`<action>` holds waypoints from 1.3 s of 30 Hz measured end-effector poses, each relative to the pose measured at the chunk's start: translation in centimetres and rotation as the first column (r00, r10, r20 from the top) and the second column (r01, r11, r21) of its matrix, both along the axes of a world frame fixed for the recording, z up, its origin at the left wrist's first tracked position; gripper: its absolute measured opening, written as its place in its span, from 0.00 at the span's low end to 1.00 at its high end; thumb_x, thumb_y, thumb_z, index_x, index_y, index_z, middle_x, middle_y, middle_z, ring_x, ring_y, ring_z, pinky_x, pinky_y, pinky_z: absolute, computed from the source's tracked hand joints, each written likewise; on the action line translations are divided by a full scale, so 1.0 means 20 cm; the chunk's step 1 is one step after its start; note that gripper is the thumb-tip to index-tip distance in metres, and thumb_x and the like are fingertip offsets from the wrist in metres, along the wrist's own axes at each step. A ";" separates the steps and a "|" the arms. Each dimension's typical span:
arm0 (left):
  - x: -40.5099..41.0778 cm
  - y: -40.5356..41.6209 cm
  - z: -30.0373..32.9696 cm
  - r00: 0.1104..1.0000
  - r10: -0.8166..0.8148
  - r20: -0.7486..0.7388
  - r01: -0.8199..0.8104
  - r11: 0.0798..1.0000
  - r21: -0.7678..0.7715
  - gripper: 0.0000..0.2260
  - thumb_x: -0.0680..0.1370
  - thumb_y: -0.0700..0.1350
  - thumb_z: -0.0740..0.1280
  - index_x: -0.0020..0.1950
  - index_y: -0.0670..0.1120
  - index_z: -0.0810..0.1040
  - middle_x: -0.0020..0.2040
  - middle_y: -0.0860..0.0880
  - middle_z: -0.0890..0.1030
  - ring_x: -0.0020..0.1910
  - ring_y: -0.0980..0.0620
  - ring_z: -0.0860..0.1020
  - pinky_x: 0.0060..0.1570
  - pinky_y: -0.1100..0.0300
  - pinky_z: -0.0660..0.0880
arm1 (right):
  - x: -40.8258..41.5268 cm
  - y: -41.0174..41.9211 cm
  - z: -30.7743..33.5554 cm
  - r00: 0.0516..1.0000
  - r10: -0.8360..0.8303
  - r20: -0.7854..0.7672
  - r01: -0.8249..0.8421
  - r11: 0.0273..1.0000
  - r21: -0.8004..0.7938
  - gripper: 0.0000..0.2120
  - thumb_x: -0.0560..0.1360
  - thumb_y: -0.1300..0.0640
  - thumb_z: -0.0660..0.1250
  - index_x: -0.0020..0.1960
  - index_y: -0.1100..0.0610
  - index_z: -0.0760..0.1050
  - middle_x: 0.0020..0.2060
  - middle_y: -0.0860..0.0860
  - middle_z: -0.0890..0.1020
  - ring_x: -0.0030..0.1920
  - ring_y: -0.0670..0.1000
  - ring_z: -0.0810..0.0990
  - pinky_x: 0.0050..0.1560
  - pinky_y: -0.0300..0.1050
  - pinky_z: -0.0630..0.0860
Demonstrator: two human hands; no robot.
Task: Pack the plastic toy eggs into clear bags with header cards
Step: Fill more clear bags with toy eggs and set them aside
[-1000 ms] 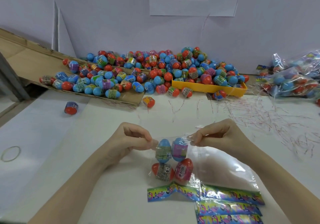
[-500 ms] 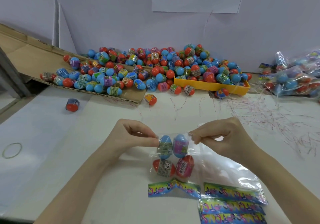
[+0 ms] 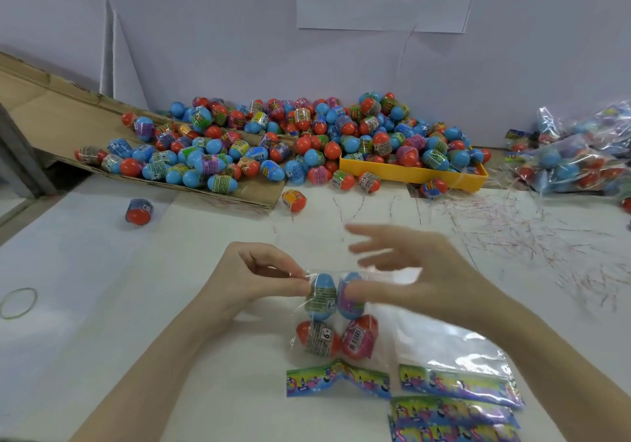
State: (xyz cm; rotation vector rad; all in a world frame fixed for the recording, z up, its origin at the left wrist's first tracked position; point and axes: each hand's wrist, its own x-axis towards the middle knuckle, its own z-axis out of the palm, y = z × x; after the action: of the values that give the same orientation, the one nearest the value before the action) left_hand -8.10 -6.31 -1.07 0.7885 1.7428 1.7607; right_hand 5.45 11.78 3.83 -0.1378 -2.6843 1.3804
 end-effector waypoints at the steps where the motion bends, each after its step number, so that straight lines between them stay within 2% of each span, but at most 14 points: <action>1: 0.00 0.00 0.00 1.000 0.003 0.001 -0.003 1.000 0.006 0.10 0.51 0.44 0.77 0.30 0.46 0.83 0.33 0.45 0.84 0.33 0.52 0.83 0.34 0.66 0.77 | -0.02 -0.02 -0.02 0.994 0.028 0.105 -0.038 0.995 0.088 0.36 0.55 0.32 0.71 0.62 0.36 0.70 0.51 0.39 0.80 0.49 0.38 0.79 0.51 0.32 0.76; 3: 0.01 -0.01 0.01 1.000 -0.008 -0.005 0.008 1.000 0.003 0.10 0.51 0.44 0.77 0.30 0.47 0.84 0.33 0.46 0.84 0.33 0.53 0.83 0.34 0.67 0.77 | -0.04 -0.04 -0.06 0.978 0.041 0.206 -0.076 0.984 0.163 0.36 0.55 0.36 0.74 0.62 0.40 0.72 0.50 0.42 0.81 0.46 0.39 0.78 0.51 0.37 0.77; 6: 0.02 -0.02 0.02 0.999 0.000 -0.038 -0.002 0.999 -0.043 0.15 0.55 0.42 0.81 0.39 0.50 0.84 0.36 0.48 0.85 0.36 0.53 0.83 0.35 0.67 0.77 | -0.04 -0.03 -0.10 0.989 0.024 0.146 -0.036 0.996 0.079 0.27 0.56 0.43 0.79 0.53 0.39 0.76 0.40 0.41 0.80 0.37 0.37 0.78 0.39 0.31 0.74; 10: 0.06 0.00 0.04 0.993 -0.120 0.017 0.122 0.980 -0.159 0.27 0.59 0.56 0.73 0.57 0.57 0.75 0.50 0.54 0.83 0.45 0.51 0.83 0.38 0.62 0.78 | -0.02 -0.04 -0.12 0.998 -0.020 0.053 0.022 0.999 -0.030 0.24 0.54 0.46 0.80 0.47 0.35 0.75 0.40 0.46 0.81 0.38 0.41 0.80 0.40 0.35 0.77; 14: 0.13 0.03 0.06 0.959 -0.283 -0.032 0.270 0.939 -0.214 0.16 0.62 0.46 0.78 0.48 0.55 0.84 0.41 0.49 0.85 0.41 0.53 0.83 0.39 0.64 0.78 | -0.01 -0.05 -0.11 0.999 -0.047 -0.019 0.045 0.995 -0.091 0.28 0.55 0.52 0.82 0.50 0.38 0.75 0.39 0.47 0.82 0.38 0.45 0.80 0.42 0.38 0.77; 18: 0.15 0.00 0.06 0.973 -0.229 0.012 0.229 0.970 -0.086 0.18 0.57 0.48 0.77 0.45 0.45 0.85 0.39 0.43 0.83 0.39 0.47 0.81 0.39 0.58 0.78 | 0.00 -0.03 -0.09 0.998 -0.012 0.061 0.032 0.938 -0.346 0.27 0.54 0.50 0.81 0.51 0.40 0.78 0.42 0.56 0.84 0.45 0.55 0.82 0.50 0.52 0.79; 21: 0.16 0.01 0.05 0.983 -0.182 0.026 0.183 0.982 -0.047 0.16 0.56 0.50 0.73 0.38 0.42 0.85 0.34 0.45 0.82 0.35 0.51 0.80 0.34 0.63 0.75 | 0.02 -0.01 -0.07 0.980 0.173 0.095 -0.114 0.889 -0.444 0.14 0.62 0.48 0.74 0.47 0.45 0.82 0.41 0.58 0.84 0.42 0.53 0.82 0.46 0.44 0.78; 25: 0.18 0.00 0.08 0.961 -0.265 0.074 0.267 0.963 -0.022 0.18 0.58 0.62 0.75 0.35 0.47 0.85 0.31 0.51 0.82 0.29 0.59 0.78 0.30 0.70 0.72 | 0.06 0.03 -0.06 0.965 0.239 0.106 -0.148 0.834 -0.531 0.08 0.64 0.48 0.70 0.43 0.43 0.82 0.36 0.44 0.84 0.38 0.41 0.82 0.36 0.32 0.75; 29: 0.19 0.00 0.09 0.941 -0.305 0.144 0.323 0.938 -0.126 0.19 0.64 0.64 0.70 0.46 0.52 0.85 0.43 0.51 0.85 0.40 0.54 0.83 0.36 0.66 0.77 | 0.14 0.09 -0.06 0.952 0.253 0.171 -0.143 0.864 -0.482 0.08 0.65 0.48 0.72 0.43 0.48 0.83 0.36 0.47 0.85 0.37 0.44 0.82 0.35 0.33 0.75; 32: 0.18 0.02 0.08 0.974 -0.118 0.193 0.150 0.975 -0.163 0.23 0.66 0.61 0.64 0.53 0.49 0.81 0.47 0.51 0.85 0.42 0.49 0.84 0.35 0.63 0.78 | 0.18 0.20 0.04 0.988 -0.047 0.144 0.110 0.876 -0.470 0.10 0.65 0.51 0.74 0.40 0.58 0.82 0.32 0.50 0.84 0.31 0.45 0.82 0.31 0.33 0.76; 34: 0.20 0.05 0.08 0.994 -0.005 0.105 0.023 0.986 -0.167 0.16 0.68 0.55 0.64 0.49 0.49 0.82 0.44 0.52 0.85 0.38 0.51 0.83 0.31 0.64 0.77 | 0.20 0.35 0.17 0.927 -0.372 -0.054 0.249 0.716 -0.653 0.12 0.67 0.53 0.66 0.47 0.59 0.78 0.33 0.49 0.84 0.32 0.44 0.82 0.31 0.33 0.76; 36: 0.25 0.09 0.08 0.996 0.079 -0.050 -0.086 0.984 -0.156 0.07 0.73 0.50 0.66 0.42 0.51 0.83 0.41 0.54 0.84 0.35 0.57 0.80 0.30 0.67 0.74 | 0.20 0.51 0.28 0.754 -0.623 -0.210 0.207 0.528 -0.824 0.21 0.71 0.47 0.62 0.59 0.58 0.72 0.46 0.49 0.84 0.46 0.45 0.83 0.39 0.36 0.78; 37: 0.28 0.11 0.07 0.980 0.108 -0.167 -0.134 0.978 -0.159 0.07 0.74 0.49 0.66 0.40 0.53 0.83 0.41 0.58 0.83 0.35 0.61 0.78 0.31 0.70 0.71 | 0.20 0.57 0.30 0.695 -0.692 -0.197 0.220 0.464 -0.858 0.26 0.73 0.44 0.60 0.65 0.59 0.68 0.52 0.49 0.81 0.52 0.48 0.80 0.44 0.40 0.79; 39: 0.35 0.17 0.04 0.862 0.057 -0.504 -0.201 0.951 -0.236 0.06 0.73 0.56 0.65 0.42 0.59 0.81 0.43 0.64 0.78 0.42 0.68 0.73 0.37 0.74 0.67 | 0.19 0.59 0.27 0.715 -0.690 -0.111 0.357 0.496 -0.791 0.25 0.77 0.45 0.58 0.68 0.58 0.64 0.56 0.52 0.77 0.59 0.52 0.76 0.52 0.44 0.76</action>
State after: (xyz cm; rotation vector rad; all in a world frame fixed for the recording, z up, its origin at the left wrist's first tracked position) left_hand -1.20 -2.93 -0.26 1.0810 2.3709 1.4131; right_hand 9.22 23.68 9.30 -0.6224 -1.3837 1.8580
